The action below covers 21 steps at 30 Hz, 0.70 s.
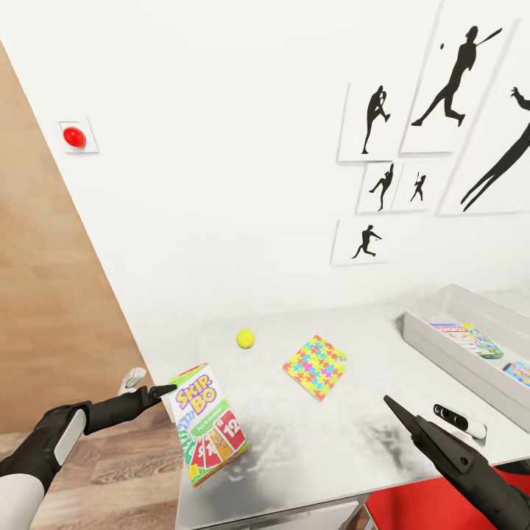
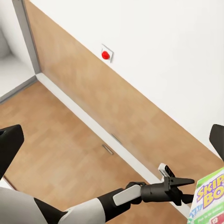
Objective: Put all the toys in the child's room - the three board games (two on the bed and one on the table), the two jigsaw puzzles on the table, and the tennis ball on the table - inside the toy box on the table in the child's room.
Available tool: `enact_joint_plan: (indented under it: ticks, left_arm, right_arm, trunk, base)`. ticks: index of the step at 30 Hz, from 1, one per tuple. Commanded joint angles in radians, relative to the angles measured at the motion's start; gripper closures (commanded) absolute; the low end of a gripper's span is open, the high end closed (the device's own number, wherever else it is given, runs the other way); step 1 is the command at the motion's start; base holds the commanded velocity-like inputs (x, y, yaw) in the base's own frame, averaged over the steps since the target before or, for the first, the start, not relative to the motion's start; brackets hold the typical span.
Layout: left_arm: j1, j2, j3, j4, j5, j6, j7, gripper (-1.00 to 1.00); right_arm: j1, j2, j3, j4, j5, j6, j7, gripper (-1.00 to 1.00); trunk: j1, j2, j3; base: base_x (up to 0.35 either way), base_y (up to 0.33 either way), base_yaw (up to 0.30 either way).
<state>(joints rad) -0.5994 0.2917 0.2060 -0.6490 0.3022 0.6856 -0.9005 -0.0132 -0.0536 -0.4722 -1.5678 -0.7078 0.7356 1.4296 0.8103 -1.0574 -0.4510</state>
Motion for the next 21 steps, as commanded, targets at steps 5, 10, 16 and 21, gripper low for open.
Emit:
enact_joint_plan:
  ticks: [5,10,16,21]
  left_arm:
    - [-0.001,0.001,0.001,0.0,0.003,0.006,-0.003,-1.0]
    - [-0.001,0.001,0.001,0.0,0.003,0.006,-0.015,-1.0]
    - [-0.001,0.002,0.003,0.0,0.003,0.006,-0.028,-1.0]
    - [-0.001,0.004,0.006,0.0,0.003,0.006,-0.03,-1.0]
  right_arm:
    - [-0.001,0.0,0.0,0.0,-0.002,0.01,0.002,-1.0]
    - [0.0,0.0,0.0,0.0,-0.002,0.01,0.002,-1.0]
    - [-0.001,0.0,0.0,0.0,-0.002,0.01,0.002,-1.0]
    - [-0.001,0.0,0.0,-0.001,-0.002,0.01,0.002,-1.0]
  trunk:
    - [0.0,-0.001,-0.001]
    - [0.0,-0.001,-0.001]
    - [0.0,-0.001,-0.001]
    - [0.0,-0.001,-0.001]
  base:
    - [0.0,-0.101,0.0]
    - [0.0,-0.066,0.0]
    - [0.0,-0.01,0.0]
    - [0.0,-0.002,0.0]
